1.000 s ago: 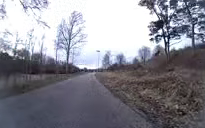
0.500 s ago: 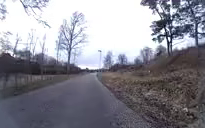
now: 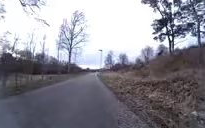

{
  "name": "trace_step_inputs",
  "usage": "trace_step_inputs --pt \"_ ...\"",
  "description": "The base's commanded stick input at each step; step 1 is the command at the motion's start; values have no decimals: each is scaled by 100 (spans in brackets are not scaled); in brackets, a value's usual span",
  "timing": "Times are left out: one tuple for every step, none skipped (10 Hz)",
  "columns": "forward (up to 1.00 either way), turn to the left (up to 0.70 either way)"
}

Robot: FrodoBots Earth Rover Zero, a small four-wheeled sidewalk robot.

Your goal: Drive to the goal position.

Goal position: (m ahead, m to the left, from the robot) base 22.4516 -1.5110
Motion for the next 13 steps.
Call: trace_step_inputs --pt "50 15" --pt "50 0" --pt "50 2" --pt "50 26" --pt "50 26" --pt "50 0" --pt "50 6" --pt "50 39" --pt "50 8" --pt "50 0" --pt "50 4" --pt "50 8" --pt "50 17"
